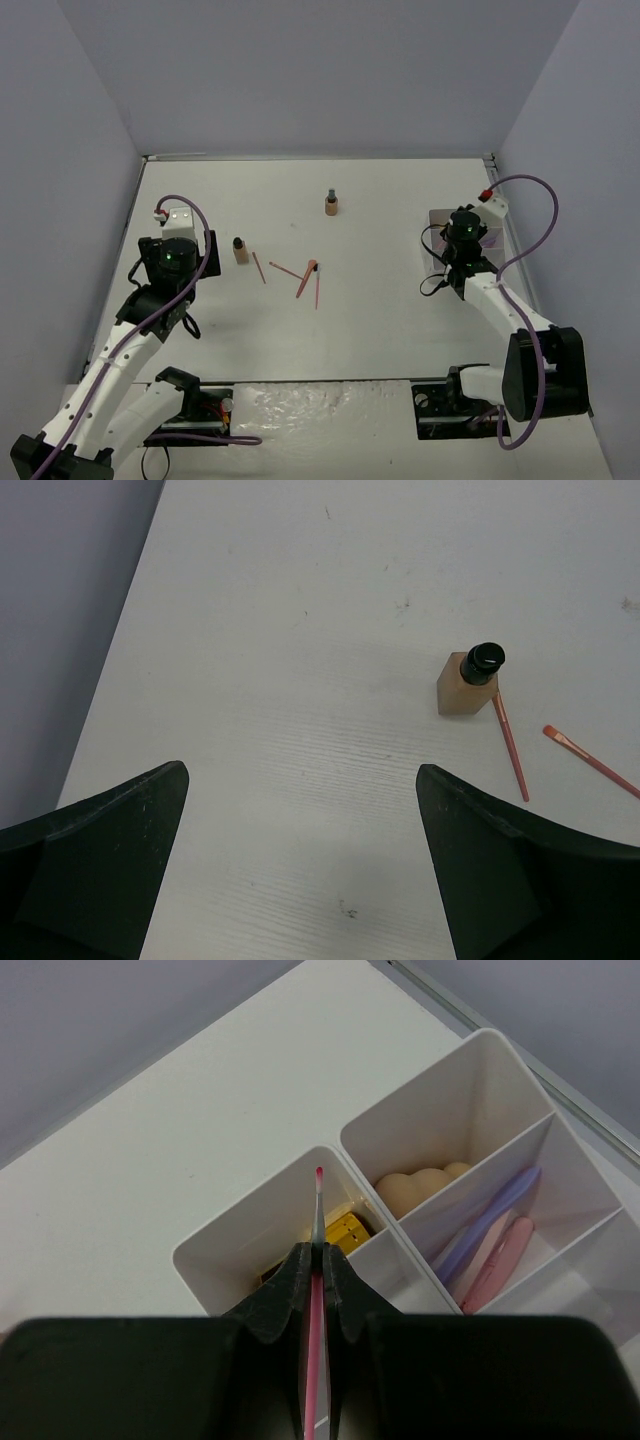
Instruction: Organize the makeup
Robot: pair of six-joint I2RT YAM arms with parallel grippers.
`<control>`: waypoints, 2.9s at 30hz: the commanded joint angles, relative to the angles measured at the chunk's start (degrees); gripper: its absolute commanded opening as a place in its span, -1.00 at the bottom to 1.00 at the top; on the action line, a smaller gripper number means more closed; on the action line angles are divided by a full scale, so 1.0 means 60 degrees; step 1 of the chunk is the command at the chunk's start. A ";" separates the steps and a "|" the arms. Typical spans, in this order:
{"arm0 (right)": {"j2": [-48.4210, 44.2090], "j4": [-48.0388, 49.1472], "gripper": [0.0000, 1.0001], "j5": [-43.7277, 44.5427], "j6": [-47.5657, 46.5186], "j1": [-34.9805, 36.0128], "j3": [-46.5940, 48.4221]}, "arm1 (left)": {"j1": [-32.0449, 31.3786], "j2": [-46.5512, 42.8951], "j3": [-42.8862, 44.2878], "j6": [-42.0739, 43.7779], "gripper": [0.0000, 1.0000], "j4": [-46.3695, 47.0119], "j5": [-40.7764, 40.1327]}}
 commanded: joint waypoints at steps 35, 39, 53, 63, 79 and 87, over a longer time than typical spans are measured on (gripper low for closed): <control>0.0169 0.0885 -0.28 0.1172 0.1512 0.0046 -0.0215 | 0.0047 -0.0094 0.0191 0.0159 0.94 0.0601 0.0086; -0.0212 0.0131 -0.16 0.0947 0.1062 0.0423 0.0218 | 0.0047 -0.0116 0.0199 0.0175 0.94 0.0588 0.0068; 0.1680 -0.5808 0.12 -0.1551 0.0187 0.3824 0.4447 | 0.0062 -0.0045 0.0200 0.0173 0.94 0.0620 0.0071; 0.4638 -0.6548 0.10 -0.2097 0.1407 0.6539 0.5940 | 0.0062 0.0035 0.0230 0.0129 0.94 0.0545 0.0030; 0.7249 -0.6883 -0.29 -0.1318 0.2181 0.7471 0.7009 | 0.0047 -0.0036 0.0244 0.0088 0.94 0.0440 0.0098; 0.7223 -0.7178 -0.76 -0.0685 0.2381 0.7399 0.6501 | 0.0047 -0.0055 0.0230 0.0100 0.94 0.0454 0.0115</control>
